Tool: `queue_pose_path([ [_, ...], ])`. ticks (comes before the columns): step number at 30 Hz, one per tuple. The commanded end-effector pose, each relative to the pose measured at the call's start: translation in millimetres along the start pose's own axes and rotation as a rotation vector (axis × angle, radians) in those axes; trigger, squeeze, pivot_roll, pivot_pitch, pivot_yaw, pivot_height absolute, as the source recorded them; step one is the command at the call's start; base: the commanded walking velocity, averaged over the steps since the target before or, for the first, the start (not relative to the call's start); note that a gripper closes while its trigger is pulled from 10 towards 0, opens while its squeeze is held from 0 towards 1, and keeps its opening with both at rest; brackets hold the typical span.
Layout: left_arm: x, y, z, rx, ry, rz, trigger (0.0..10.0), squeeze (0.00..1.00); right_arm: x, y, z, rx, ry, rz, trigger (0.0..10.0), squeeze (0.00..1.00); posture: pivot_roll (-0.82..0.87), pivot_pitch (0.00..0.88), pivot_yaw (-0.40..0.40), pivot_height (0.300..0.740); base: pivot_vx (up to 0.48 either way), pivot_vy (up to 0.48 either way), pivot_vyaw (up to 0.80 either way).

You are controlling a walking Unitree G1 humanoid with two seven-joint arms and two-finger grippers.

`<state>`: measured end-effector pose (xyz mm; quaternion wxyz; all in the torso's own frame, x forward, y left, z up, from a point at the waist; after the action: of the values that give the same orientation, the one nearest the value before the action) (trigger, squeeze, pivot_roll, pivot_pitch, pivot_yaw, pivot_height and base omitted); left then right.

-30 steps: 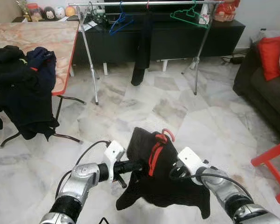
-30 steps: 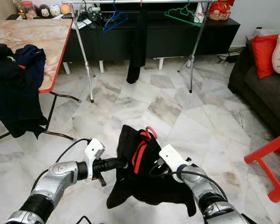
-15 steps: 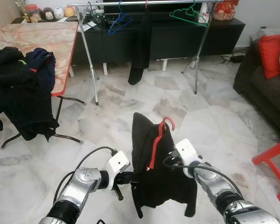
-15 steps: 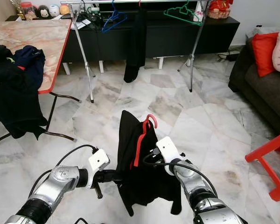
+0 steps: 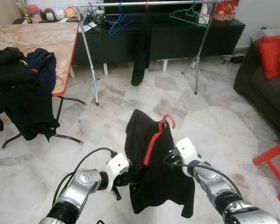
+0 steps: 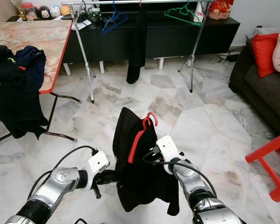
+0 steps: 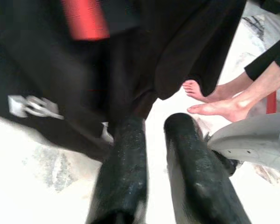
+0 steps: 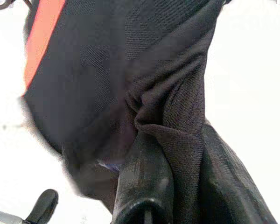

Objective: Hang hanger

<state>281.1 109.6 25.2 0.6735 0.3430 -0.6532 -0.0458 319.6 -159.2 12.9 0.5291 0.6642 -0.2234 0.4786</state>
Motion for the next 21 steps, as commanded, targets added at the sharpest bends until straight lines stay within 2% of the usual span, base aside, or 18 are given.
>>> queue_pose_path([
  [1, 0.2, -1.5, 4.9, -0.027, -0.001, 0.007, 10.0, 1.0, 11.0, -1.6, 2.1, -0.011, -0.017, 0.052, 0.0, 0.0, -0.05, 0.009, -0.023, 0.74, 0.0, 0.0, 0.0],
  [4, -0.1, -1.5, 6.5, -0.039, 0.003, 0.008, 10.0, 1.0, 13.8, -2.1, 2.1, -0.01, -0.019, 0.064, 0.0, 0.0, -0.05, 0.01, -0.024, 0.74, 0.0, 0.0, 0.0],
  [8, -2.2, 1.7, 0.5, 0.013, -0.007, -0.002, 10.0, 1.0, 16.3, -1.2, 2.5, 0.022, -0.011, 0.076, 0.0, 0.0, -0.05, 0.011, -0.025, 0.74, 0.0, 0.0, 0.0],
  [11, -0.3, 8.3, -14.4, 0.126, -0.015, 0.013, 10.0, 1.0, 16.5, 1.5, 4.9, 0.06, 0.008, 0.078, 0.0, 0.0, -0.05, 0.011, -0.025, 0.74, 0.0, 0.0, 0.0],
  [12, 3.9, 15.1, -29.4, 0.242, 0.005, 0.05, 10.0, 1.0, 15.3, 3.4, 6.2, 0.09, 0.015, 0.073, 0.0, 0.0, -0.05, 0.012, -0.026, 0.74, 0.0, 0.0, 0.0],
  [13, 3.9, 15.1, -29.4, 0.242, 0.005, 0.05, 10.0, 1.0, 15.3, 3.4, 6.2, 0.09, 0.015, 0.073, 0.0, 0.0, -0.05, 0.012, -0.026, 0.74, 0.0, 0.0, 0.0],
  [15, 13.2, 26.5, -43.2, 0.317, 0.08, 0.149, 10.0, 1.0, 12.5, 6.8, 6.8, 0.147, 0.043, 0.06, 0.0, 0.0, -0.05, 0.013, -0.026, 0.74, 0.0, 0.0, 0.0],
  [18, 19.4, 35.5, -48.9, 0.336, 0.1, 0.204, 10.0, 1.0, 6.8, 11.6, 7.3, 0.224, 0.074, 0.03, 0.0, 0.0, -0.05, 0.012, -0.025, 0.74, 0.0, 0.0, 0.0],
  [21, 20.1, 38.8, -47.3, 0.31, 0.083, 0.21, 10.0, 1.0, 2.3, 15.1, 6.3, 0.283, 0.098, 0.007, 0.0, 0.0, -0.05, 0.011, -0.025, 0.74, 0.0, 0.0, 0.0],
])
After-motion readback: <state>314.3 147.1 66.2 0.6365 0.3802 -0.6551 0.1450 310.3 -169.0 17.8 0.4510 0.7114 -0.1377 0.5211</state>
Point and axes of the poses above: a point about 5 cm out from each wrist's last joint towards the gripper, its own y axis pointing back from the gripper into the wrist, its own x axis along the axis of the wrist's last joint, z = x × y, the point moved 1 cm from there along -y, pointing out of the wrist towards the gripper, and after that the axes turned 8 degrees about -y, right-handed, at the moved point
